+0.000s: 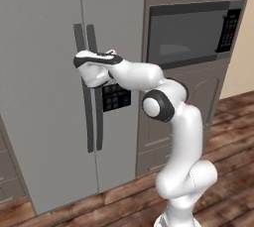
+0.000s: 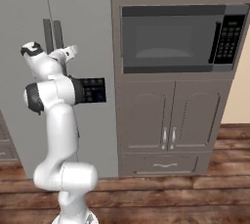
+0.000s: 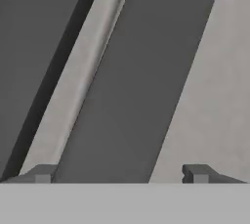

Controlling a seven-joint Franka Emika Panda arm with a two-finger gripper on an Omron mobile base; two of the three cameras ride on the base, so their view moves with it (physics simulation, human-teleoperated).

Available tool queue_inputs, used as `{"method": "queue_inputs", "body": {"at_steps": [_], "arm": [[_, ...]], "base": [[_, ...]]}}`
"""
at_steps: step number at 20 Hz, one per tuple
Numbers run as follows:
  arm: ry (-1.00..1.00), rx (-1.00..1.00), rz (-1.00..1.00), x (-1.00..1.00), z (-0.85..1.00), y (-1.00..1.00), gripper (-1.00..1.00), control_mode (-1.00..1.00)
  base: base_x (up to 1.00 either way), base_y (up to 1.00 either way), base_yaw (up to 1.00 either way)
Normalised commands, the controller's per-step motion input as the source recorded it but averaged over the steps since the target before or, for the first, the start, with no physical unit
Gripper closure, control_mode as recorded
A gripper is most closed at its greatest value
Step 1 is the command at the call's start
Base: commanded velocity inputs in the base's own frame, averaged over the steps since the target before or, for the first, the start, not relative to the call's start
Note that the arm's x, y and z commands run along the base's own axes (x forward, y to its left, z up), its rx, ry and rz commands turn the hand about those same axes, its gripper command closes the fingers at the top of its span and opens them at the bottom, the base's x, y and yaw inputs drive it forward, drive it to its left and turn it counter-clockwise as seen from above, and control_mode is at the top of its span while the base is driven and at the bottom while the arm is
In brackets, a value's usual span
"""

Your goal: Take the bottled waters from the counter and place them in the freezer to freeze. Close the freezer door after placing the bottles.

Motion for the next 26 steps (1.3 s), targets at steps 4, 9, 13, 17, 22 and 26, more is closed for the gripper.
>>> {"method": "queue_inputs", "body": {"at_steps": [4, 9, 13, 17, 22, 26], "arm": [[0.14, 0.00, -0.19, 1.00, -0.23, 0.54, -1.00, -1.00], [0.18, 0.00, -0.13, 0.97, -0.21, 0.20, -1.00, -1.00], [0.10, -0.03, -0.10, 0.52, -0.08, 0.02, -1.00, -1.00], [0.00, -0.07, 0.00, 0.07, -0.12, 0.14, -1.00, -1.00], [0.00, 0.00, 0.00, -0.61, 0.00, 0.43, -1.00, -1.00], [0.00, -0.01, 0.00, -0.69, 0.00, 0.49, -1.00, -1.00]], "base": [[0.00, 0.00, 0.00], [0.00, 0.00, 0.00], [0.00, 0.00, 0.00], [0.00, 0.00, 0.00], [0.00, 0.00, 0.00], [0.00, 0.00, 0.00]]}}
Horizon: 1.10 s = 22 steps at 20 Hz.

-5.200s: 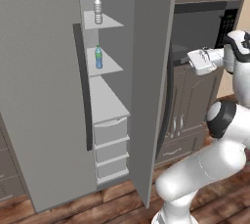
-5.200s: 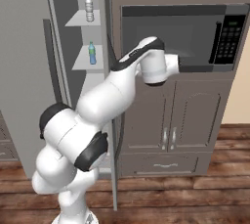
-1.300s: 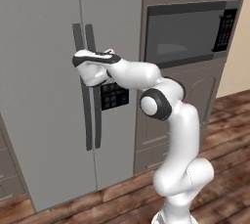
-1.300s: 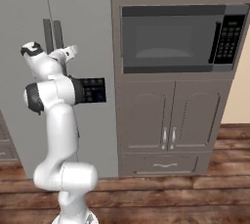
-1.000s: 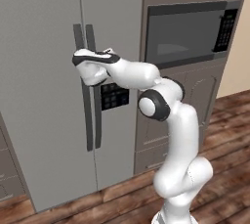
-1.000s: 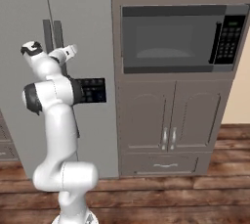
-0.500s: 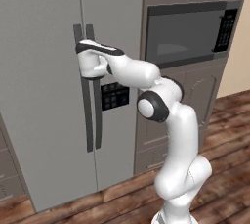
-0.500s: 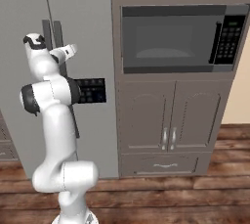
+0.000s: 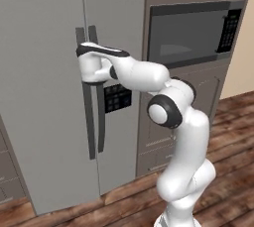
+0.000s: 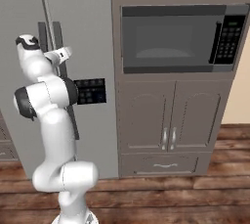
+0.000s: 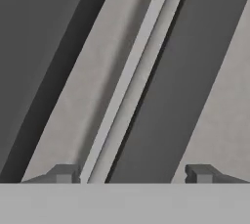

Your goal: Take the bottled waters from the counter and place them in the freezer to freeze. Close the freezer door after placing the bottles.

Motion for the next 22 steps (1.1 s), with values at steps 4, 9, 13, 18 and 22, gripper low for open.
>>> {"method": "queue_inputs", "body": {"at_steps": [4, 9, 13, 18, 22], "arm": [[0.04, -0.12, -0.09, 0.62, -0.26, 0.58, -1.00, -1.00], [0.17, -0.17, -0.26, 1.00, -0.75, 0.42, -1.00, -1.00], [0.07, -0.21, -0.31, 1.00, -0.78, 0.36, -1.00, -1.00], [0.01, -0.28, -0.42, 1.00, -0.72, 0.41, -1.00, -1.00], [0.00, -0.29, -0.42, 1.00, -0.79, 0.39, -1.00, -1.00]], "base": [[0.00, 0.00, 0.00], [0.00, 0.00, 0.00], [0.00, 0.00, 0.00], [0.00, 0.00, 0.00], [0.00, 0.00, 0.00]]}}
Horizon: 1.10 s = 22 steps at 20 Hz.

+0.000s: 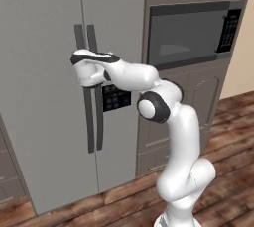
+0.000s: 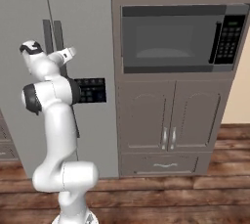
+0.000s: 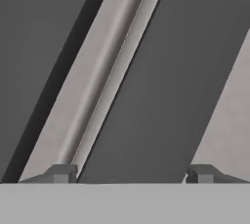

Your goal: Take the bottled waters from the counter and place them in the freezer to freeze. Close the freezer door after placing the bottles.

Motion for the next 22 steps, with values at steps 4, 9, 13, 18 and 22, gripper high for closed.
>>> {"method": "queue_inputs", "body": {"at_steps": [4, 9, 13, 18, 22], "arm": [[-0.02, -0.30, -0.40, 1.00, -0.88, 0.35, -1.00, -1.00], [-0.07, -0.31, -0.34, 1.00, -0.96, 0.35, -1.00, -1.00], [-0.13, -0.33, -0.29, 1.00, -1.00, 0.42, -1.00, -1.00], [-0.05, -0.13, -0.15, 0.55, -0.42, 0.06, -1.00, -1.00], [0.00, 0.00, 0.00, 0.00, 0.00, 0.00, -1.00, -1.00]], "base": [[0.00, 0.00, 0.00], [0.00, 0.00, 0.00], [0.00, 0.00, 0.00], [0.00, 0.00, 0.00], [0.00, 0.00, 0.00]]}}
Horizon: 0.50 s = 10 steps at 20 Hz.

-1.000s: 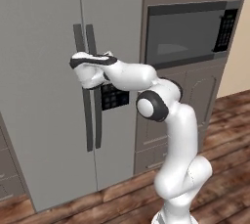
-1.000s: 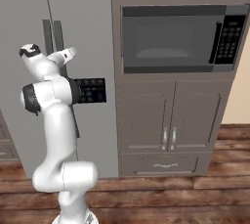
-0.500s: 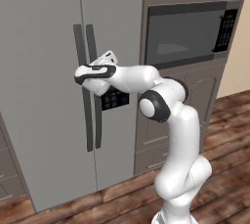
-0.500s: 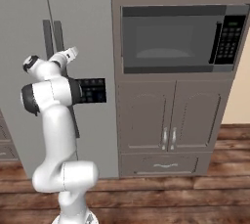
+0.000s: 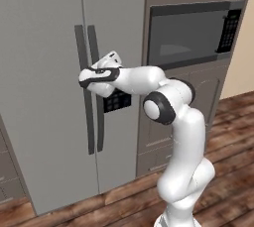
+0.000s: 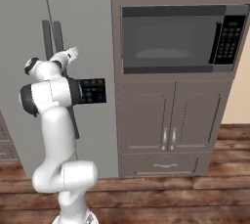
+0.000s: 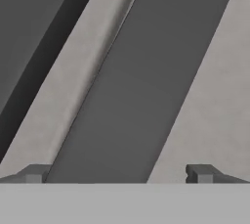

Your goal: Take the bottled waters from the counter and place them in the freezer to freeze. Close the freezer door after placing the bottles.

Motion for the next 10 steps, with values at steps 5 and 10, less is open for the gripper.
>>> {"method": "queue_inputs", "body": {"at_steps": [5, 10], "arm": [[-0.05, 0.00, 0.00, -0.42, 0.00, 0.00, -1.00, -1.00], [-0.08, 0.00, 0.00, -0.27, 0.02, 0.00, -1.00, -1.00]], "base": [[0.00, 0.00, 0.00], [0.00, 0.00, 0.00]]}}
